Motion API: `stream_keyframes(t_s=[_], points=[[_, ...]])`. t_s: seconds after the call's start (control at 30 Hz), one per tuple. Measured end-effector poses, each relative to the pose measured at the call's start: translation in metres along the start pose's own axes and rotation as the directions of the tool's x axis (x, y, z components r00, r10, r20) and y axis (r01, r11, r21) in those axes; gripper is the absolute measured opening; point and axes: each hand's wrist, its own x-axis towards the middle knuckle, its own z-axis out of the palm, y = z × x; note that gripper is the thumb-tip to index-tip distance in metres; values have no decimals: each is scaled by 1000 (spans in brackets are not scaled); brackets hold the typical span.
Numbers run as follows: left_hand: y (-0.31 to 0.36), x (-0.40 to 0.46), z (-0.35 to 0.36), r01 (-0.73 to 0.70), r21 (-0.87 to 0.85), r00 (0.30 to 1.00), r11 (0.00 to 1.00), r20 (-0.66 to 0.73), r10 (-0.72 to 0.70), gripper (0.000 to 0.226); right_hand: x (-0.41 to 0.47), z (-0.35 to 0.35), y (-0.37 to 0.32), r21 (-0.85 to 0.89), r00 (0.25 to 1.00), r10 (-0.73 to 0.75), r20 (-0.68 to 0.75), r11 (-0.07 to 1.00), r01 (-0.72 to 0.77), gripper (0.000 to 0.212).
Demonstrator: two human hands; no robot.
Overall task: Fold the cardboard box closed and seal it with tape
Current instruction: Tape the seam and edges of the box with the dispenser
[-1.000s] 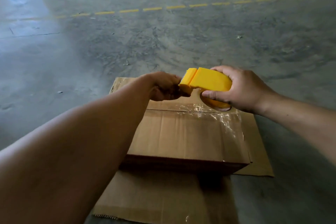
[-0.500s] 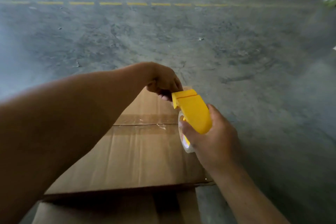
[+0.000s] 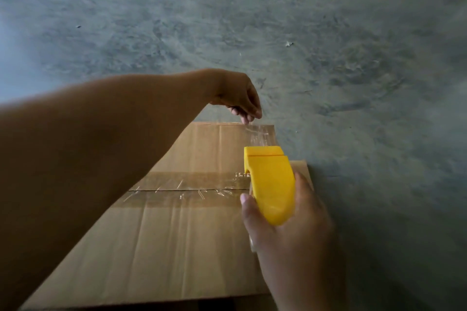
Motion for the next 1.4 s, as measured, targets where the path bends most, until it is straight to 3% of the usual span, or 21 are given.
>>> stream_keyframes(t_s=[0.2,0.47,0.87,0.93,1.03,1.07,1.13,1.2,1.27,1.4], points=[[-11,19,-6,-26,8,999,1000,-34,26,18,9,-9,-8,-72,999,34,40,997,-31,81],[-23,29,5,-16,-12,1000,1000,14,16,17,4,-17,-8,-71,985,92,148,994,-82,90],[-36,31,24,-1,-13,999,1000,-33,1,11,8,-12,-10,-78,989,82,122,994,-73,80],[-36,30,28,55,43,997,998,-54,-53,22,11,-10,-8,-82,988,88,130,994,-77,79],[-35,24,28,194,63,980,979,-59,-190,71,13,-10,-8,-91,988,83,134,993,-71,78],[-33,22,28,171,122,981,978,-111,-158,74,14,-10,-8,-89,988,79,132,994,-68,78],[-25,15,34,36,257,967,966,-251,31,48,16,-8,-8,-81,989,75,126,995,-65,77],[-19,8,50,-33,282,945,959,-305,122,32,18,-5,-5,-68,991,75,112,995,-68,74],[-25,2,68,-15,365,957,931,-264,119,39,20,-1,-3,-60,993,70,94,996,-64,71],[-40,-3,81,22,493,923,870,-344,172,45,20,4,-2,-89,996,61,68,995,-55,70]])
